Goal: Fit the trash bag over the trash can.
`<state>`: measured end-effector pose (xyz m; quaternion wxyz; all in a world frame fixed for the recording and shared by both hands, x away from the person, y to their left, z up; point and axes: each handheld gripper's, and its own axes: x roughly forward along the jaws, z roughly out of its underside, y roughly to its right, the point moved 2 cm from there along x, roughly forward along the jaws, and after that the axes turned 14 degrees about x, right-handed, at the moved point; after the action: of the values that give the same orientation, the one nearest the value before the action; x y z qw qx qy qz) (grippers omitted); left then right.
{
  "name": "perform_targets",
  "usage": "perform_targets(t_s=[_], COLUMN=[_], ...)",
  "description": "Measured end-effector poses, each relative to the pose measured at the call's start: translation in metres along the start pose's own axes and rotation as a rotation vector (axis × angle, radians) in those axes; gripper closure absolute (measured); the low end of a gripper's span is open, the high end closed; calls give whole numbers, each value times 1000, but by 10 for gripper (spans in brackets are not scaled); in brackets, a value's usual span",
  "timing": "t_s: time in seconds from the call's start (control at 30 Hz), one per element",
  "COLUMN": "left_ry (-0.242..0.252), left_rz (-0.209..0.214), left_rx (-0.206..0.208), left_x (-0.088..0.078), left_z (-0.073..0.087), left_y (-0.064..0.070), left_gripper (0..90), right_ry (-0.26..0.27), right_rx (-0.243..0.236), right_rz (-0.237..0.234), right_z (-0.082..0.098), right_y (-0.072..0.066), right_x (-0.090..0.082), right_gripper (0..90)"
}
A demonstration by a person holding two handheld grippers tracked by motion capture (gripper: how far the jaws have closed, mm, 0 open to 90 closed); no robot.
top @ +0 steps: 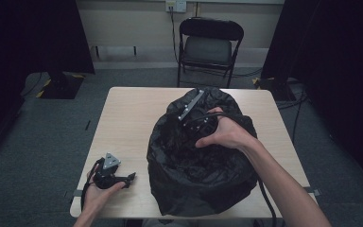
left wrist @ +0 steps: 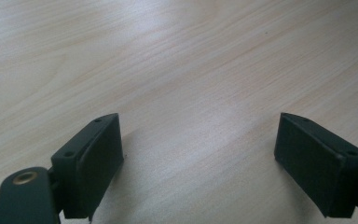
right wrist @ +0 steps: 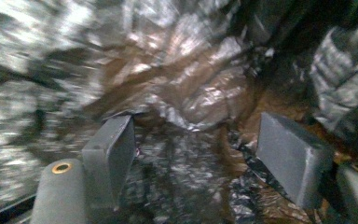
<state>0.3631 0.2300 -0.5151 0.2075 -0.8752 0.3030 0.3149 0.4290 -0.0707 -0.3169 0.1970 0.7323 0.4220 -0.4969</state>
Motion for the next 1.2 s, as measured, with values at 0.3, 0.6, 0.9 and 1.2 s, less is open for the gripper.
perform_targets(t_s=[0.3, 0.6, 0.9, 1.2], left_ry=[0, 0, 0, 1], left_rz=[1, 1, 1, -1], left_rx=[0, 0, -1, -1], left_x=[0, 0, 0, 0], left_z=[0, 0, 0, 0], left_y=[0, 0, 0, 0], left_gripper=[146, 146, 146, 146], right_ry=[187, 278, -21, -280], right_rx=[-46, -282, -424, -447], right_rz=[-129, -306, -365, -310], right_z=[-4, 2, 20, 42], right_y=[-16, -43, -64, -64], right_x=[-46, -64, -25, 5], right_gripper=[305, 625, 482, 352])
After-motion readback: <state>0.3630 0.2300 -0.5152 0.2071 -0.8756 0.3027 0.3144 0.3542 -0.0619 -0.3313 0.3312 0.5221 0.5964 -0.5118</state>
